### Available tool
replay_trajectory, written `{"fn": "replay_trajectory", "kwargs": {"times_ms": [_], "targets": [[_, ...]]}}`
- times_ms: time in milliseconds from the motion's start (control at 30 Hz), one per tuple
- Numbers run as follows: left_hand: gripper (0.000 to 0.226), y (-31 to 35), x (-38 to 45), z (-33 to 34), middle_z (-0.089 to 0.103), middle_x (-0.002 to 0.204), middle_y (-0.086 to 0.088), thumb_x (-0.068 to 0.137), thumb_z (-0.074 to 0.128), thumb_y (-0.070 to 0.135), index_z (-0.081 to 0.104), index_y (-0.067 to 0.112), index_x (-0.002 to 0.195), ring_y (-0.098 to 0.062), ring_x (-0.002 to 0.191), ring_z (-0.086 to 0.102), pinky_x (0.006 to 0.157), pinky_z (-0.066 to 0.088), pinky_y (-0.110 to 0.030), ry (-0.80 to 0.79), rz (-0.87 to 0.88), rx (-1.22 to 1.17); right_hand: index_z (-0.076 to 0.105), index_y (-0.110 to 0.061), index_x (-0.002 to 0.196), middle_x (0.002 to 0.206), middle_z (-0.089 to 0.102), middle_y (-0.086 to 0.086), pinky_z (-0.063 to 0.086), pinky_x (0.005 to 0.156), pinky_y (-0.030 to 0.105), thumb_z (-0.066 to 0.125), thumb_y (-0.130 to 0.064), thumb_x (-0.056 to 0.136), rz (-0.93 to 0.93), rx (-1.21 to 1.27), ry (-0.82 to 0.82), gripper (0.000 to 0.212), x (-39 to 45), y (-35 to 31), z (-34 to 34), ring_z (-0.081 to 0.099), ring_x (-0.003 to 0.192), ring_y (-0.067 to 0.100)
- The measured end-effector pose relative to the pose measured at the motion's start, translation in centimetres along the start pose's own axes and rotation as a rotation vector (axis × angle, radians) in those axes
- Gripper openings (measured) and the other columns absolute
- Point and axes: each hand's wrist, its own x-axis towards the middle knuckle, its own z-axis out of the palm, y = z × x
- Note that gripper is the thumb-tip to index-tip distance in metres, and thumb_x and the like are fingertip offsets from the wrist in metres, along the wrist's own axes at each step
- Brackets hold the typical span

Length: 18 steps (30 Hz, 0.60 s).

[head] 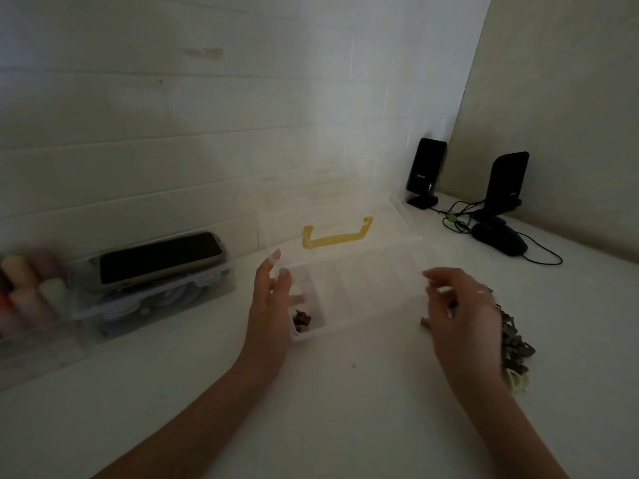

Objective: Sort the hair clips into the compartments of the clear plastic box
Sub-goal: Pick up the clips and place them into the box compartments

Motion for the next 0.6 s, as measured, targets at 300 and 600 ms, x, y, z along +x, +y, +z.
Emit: {"fn": "replay_trajectory", "kwargs": {"times_ms": [300,600], "targets": [[0.033,0.2,0.1,0.0,0.057,0.100,0.007,0.099,0.034,0.034,0.040,0.040,0.131,-0.005,0.075,0.066,0.048,0.046,-0.012,0.022,0.005,0.013,0.043,-0.026,0.124,0.093,0.066,-0.003,0.028,0.095,0.040,0.067,-0.037,0.080,0.158,-0.337,-0.200,0.051,-0.9,0.8,-0.8,0.054,0.107,0.024],[0.030,0.0,0.2,0.1,0.056,0.098,0.008,0.099,0.035,0.034,0.041,0.043,0.128,-0.014,0.083,0.066,0.053,0.047,-0.019,0.041,0.002,0.007,0.043,-0.028,0.123,0.082,0.062,-0.002,0.048,0.083,0.044,0.062,-0.008,0.083,0.142,-0.173,-0.231,0.049,-1.1,1.8,-0.6,0.060,0.079,0.020]]}}
